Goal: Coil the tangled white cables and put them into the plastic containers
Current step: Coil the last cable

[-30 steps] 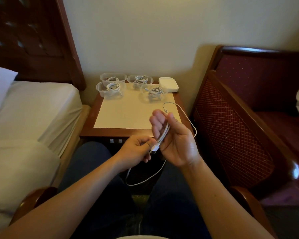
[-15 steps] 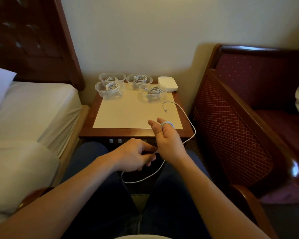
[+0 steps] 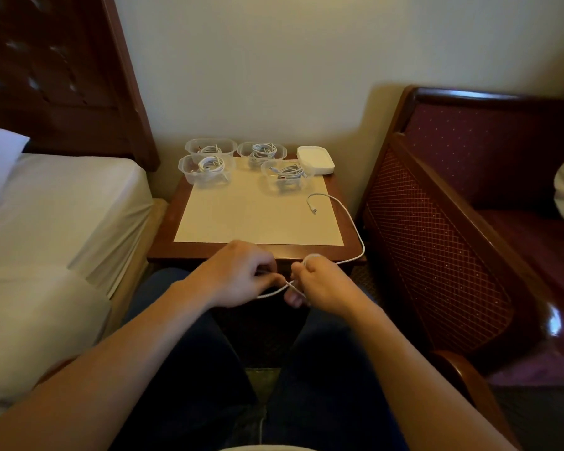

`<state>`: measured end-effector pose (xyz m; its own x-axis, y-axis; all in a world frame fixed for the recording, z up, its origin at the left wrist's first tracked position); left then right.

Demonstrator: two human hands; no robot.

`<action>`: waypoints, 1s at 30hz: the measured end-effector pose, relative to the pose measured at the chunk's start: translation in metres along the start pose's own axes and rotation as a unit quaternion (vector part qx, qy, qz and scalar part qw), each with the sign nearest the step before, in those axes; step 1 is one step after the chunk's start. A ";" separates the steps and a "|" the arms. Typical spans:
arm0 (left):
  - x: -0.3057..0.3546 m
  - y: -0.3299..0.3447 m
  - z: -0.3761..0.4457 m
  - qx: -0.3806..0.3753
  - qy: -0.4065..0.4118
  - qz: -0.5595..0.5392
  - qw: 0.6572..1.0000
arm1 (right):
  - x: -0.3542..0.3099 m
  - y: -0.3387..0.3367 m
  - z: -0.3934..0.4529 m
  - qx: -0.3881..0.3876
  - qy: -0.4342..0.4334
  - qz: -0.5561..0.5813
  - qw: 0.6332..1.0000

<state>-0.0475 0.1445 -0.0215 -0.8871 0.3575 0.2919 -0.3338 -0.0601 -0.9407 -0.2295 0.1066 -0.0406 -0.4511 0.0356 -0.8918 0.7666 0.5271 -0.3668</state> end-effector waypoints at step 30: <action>0.023 -0.006 -0.008 -0.116 -0.094 -0.301 0.942 | -0.027 -0.002 -0.008 0.097 -0.144 -0.207 0.963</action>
<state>-0.0634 0.1601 -0.0103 -0.6069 0.0884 0.7898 -0.7356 0.3137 -0.6004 -0.2222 0.1109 -0.0136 -0.6124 -0.3958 -0.6843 0.6318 0.2753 -0.7246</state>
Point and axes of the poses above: each hand's wrist, its own z-axis towards the middle knuckle, its own y-axis out of the palm, x = y × z, the point moved 2 cm from there along z, towards the middle knuckle, and after that the axes turned 13 degrees about z, right-handed, at the moved point
